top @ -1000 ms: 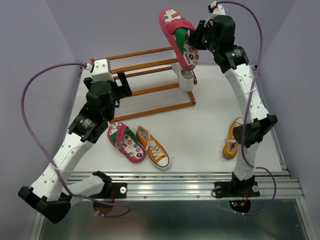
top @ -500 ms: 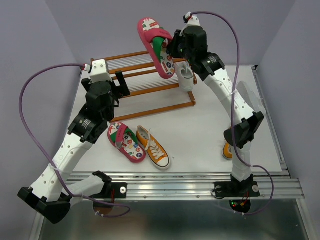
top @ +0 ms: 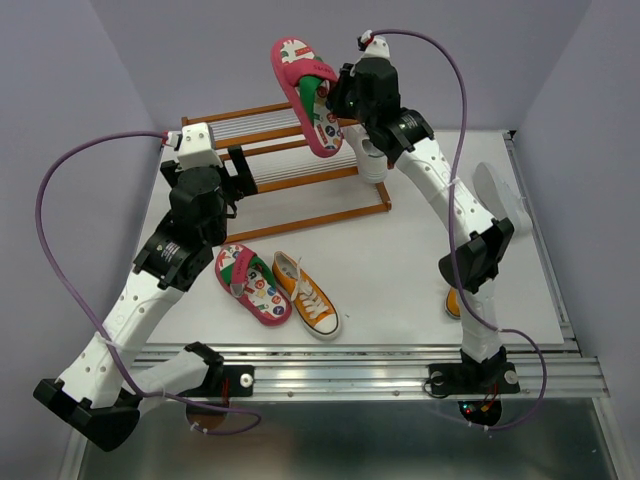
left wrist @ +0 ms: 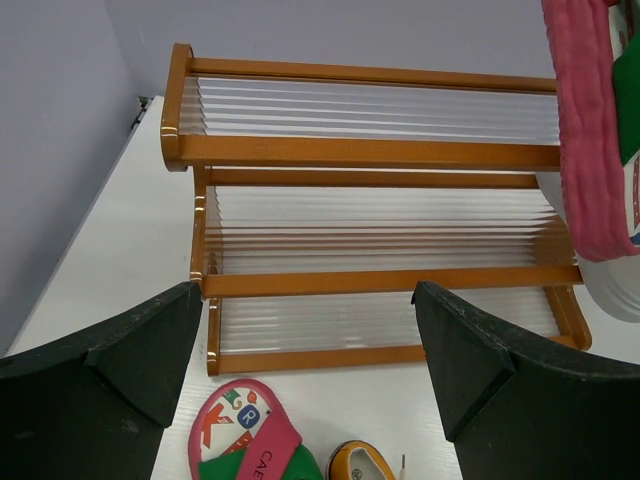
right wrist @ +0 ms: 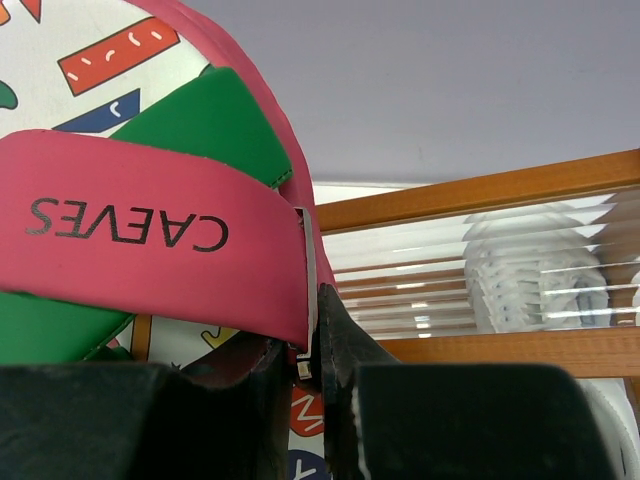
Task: Place and organize the shoes onto the shoe shelf
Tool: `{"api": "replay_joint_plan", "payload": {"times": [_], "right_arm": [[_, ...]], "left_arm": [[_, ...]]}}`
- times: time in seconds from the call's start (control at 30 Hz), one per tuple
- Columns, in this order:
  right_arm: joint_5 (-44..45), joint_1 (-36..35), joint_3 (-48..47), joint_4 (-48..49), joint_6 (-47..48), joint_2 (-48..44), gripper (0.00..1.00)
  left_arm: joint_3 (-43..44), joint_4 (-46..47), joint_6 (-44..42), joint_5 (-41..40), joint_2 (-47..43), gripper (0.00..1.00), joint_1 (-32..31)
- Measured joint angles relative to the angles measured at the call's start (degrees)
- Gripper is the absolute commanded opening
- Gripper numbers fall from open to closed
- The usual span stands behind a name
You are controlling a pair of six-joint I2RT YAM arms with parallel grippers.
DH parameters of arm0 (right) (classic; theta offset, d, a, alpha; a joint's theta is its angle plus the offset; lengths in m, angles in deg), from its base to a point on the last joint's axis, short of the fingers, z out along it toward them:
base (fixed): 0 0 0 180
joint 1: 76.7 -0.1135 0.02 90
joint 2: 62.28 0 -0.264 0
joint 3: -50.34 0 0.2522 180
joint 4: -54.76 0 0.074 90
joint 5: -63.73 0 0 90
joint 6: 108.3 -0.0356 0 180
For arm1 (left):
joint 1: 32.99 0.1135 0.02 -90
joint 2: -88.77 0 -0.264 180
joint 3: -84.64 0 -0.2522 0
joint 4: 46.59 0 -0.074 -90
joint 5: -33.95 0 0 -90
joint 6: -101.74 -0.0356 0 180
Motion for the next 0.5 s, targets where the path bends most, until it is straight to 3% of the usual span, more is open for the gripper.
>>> {"api": "replay_joint_plan", "payload": {"times": [0.5], "right_arm": [[2.03, 0.07, 0.00, 2.23, -1.03, 0.07, 0.01]], "left_arm": [[0.00, 0.00, 0.02, 0.02, 0.07, 0.99, 0.00]]}}
